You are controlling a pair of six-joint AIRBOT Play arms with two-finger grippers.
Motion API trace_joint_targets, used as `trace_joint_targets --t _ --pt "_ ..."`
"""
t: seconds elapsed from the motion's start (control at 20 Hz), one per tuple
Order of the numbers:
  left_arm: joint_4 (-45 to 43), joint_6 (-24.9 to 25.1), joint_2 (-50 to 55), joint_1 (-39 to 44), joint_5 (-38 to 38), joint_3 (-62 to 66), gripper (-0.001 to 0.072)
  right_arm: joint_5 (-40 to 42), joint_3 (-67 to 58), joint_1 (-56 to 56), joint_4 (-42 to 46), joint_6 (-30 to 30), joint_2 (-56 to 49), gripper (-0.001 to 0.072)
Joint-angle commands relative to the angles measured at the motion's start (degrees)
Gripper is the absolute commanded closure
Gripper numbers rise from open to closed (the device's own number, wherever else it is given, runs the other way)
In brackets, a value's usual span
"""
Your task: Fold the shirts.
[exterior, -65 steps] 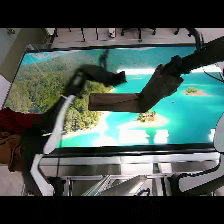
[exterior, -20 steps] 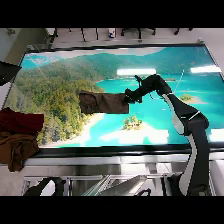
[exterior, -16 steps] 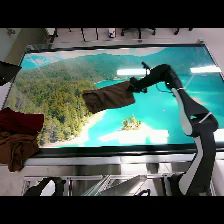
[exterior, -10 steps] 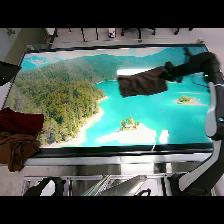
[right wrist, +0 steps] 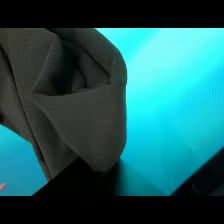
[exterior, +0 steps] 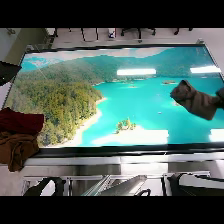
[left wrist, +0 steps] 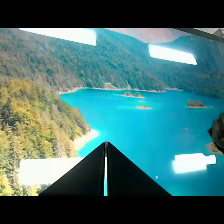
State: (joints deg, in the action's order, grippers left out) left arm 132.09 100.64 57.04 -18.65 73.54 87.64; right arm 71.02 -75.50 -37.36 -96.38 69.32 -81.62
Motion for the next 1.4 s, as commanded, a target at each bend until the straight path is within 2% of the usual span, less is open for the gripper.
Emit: trace_joint_targets --t 0.0,0.1,0.25,0.35,0.4,0.45,0.55,0.75,0.85,0.95,1.0,1.05,1.1,1.2,1.25,1.35 --pt "0.0 0.0 0.0 -0.1 0.0 0.0 0.0689 -14.1 25.5 -5.9 0.4 -4.9 10.5 0.0693" --pt "0.0 0.0 0.0 0.0 0.0 0.0 0.0689 -18.0 32.7 -6.1 -1.0 -4.8 11.5 0.0693" --pt "-0.1 0.0 0.0 2.3 -0.1 0.0 0.0689 -18.6 35.5 -6.0 -1.2 -4.8 11.5 0.0691" --pt "-0.2 0.0 0.3 5.0 -0.7 0.0 0.0689 -18.3 35.5 -6.0 -2.6 -4.8 11.8 0.0649" --pt "-0.3 0.0 0.5 6.5 -1.0 0.0 0.0689 -17.5 35.5 -6.0 -4.3 -4.6 11.9 0.0346" --pt "-0.5 0.0 0.8 7.8 -1.4 0.0 0.0689 -15.9 35.0 -6.0 -6.1 -2.2 12.1 -0.0002" --pt "-0.5 0.0 2.0 10.3 -1.5 0.0 0.0689 -9.3 31.1 -6.0 -7.3 3.4 12.9 0.0003" --pt "-0.5 0.0 4.7 12.4 -1.4 0.0 0.0689 7.0 12.7 -6.0 -1.8 4.5 15.8 0.0004" --pt "-0.4 0.0 5.4 12.3 -1.4 0.0 0.0689 11.5 1.8 -6.0 -0.5 5.6 16.9 0.0007" --pt "-0.4 0.0 5.2 11.8 -1.3 0.0 0.0689 12.0 -5.3 -4.4 -0.7 6.1 18.3 0.0012" --pt "-0.3 0.0 4.9 11.8 -1.3 0.0 0.0689 11.5 -6.8 -2.7 -1.0 6.8 18.9 0.0103" --pt "-0.3 0.0 4.3 11.8 -1.4 0.0 0.0689 10.2 -7.2 -0.1 -2.0 8.6 19.7 0.0415" --pt "-0.4 0.0 3.6 11.8 -1.5 0.0 0.0689 9.2 -7.1 3.1 -3.2 9.9 20.0 0.0560" --pt "-0.6 -0.9 2.1 12.3 -1.7 0.0 0.0689 8.0 -6.9 10.0 -4.0 10.8 19.9 0.0575" --pt "-0.6 -1.7 1.4 12.3 -1.3 0.0 0.0689 7.1 -6.4 14.5 -3.9 10.9 19.8 0.0689" --pt "-0.6 -3.0 -0.6 13.4 -0.8 -2.5 0.0689 4.9 -3.4 23.9 -4.4 11.6 20.1 0.0692"
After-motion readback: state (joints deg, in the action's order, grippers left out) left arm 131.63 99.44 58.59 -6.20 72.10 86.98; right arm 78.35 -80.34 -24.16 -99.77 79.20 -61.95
